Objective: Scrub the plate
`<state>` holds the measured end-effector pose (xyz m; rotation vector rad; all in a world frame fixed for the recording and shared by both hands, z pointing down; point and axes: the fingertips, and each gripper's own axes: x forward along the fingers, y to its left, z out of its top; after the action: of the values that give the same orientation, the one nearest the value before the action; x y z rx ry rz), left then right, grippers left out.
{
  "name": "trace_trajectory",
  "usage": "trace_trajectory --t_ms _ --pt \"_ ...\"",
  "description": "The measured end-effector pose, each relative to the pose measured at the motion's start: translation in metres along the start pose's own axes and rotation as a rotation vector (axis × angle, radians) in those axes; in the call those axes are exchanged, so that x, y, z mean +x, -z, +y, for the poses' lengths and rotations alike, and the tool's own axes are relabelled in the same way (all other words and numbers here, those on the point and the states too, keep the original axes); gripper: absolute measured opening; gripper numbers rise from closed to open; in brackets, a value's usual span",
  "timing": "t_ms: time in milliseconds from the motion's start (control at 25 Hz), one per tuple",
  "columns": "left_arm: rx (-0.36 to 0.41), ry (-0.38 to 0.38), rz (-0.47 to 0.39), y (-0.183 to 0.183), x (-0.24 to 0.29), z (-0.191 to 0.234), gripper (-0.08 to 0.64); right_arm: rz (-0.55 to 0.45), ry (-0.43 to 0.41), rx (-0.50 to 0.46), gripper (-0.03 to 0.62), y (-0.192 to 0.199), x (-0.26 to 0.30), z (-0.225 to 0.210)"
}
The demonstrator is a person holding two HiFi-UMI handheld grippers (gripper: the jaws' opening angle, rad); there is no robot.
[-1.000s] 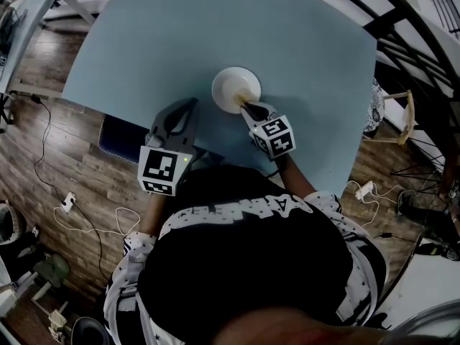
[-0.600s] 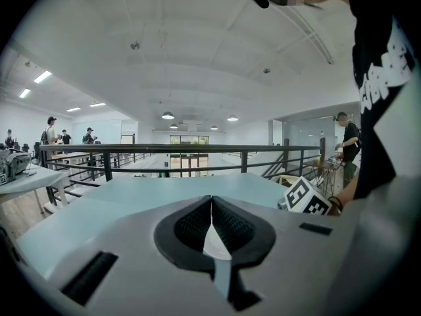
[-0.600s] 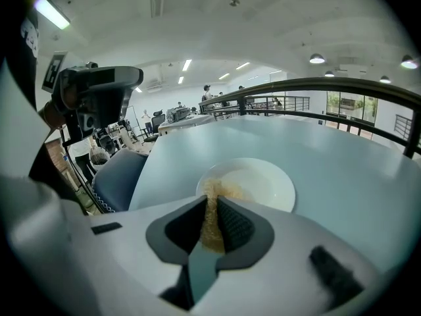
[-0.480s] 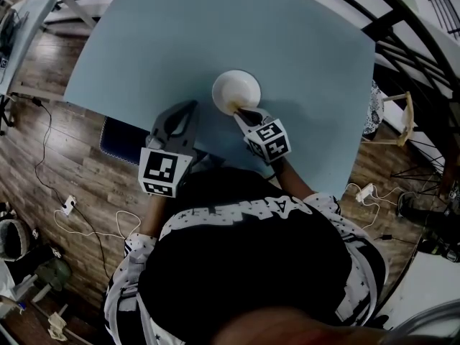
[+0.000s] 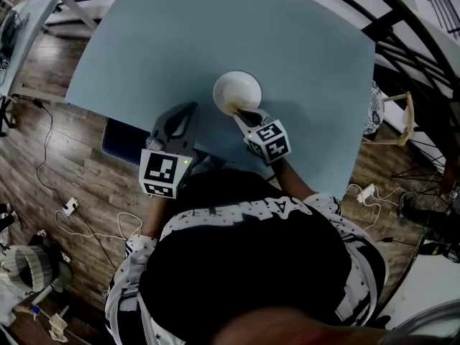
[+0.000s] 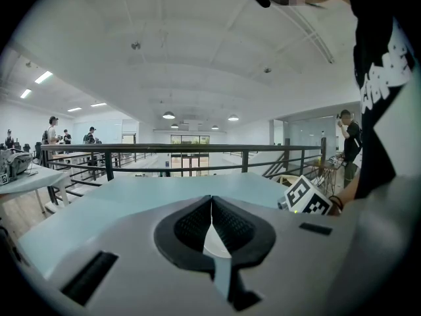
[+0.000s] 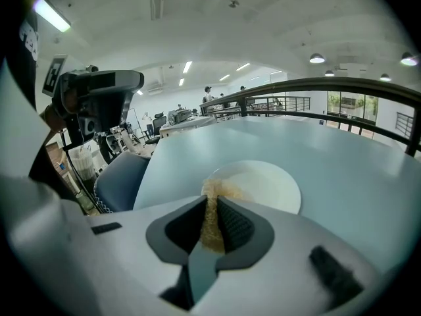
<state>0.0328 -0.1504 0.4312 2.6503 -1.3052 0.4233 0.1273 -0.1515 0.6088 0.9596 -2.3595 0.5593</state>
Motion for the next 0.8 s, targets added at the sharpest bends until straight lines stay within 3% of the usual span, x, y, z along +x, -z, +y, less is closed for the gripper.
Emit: trace_trajectory --t_ms 320,800 --pt "0.002 0.014 -0.004 -0.002 0.0 0.0 0.014 -0.056 0.013 0.05 0.052 -0.021 -0.015 -0.002" --pt "0.009 0.055 -0.02 -0.012 0.015 -0.006 0.014 -0.215 0.081 0.087 0.052 -0.07 -0.056 -0.022"
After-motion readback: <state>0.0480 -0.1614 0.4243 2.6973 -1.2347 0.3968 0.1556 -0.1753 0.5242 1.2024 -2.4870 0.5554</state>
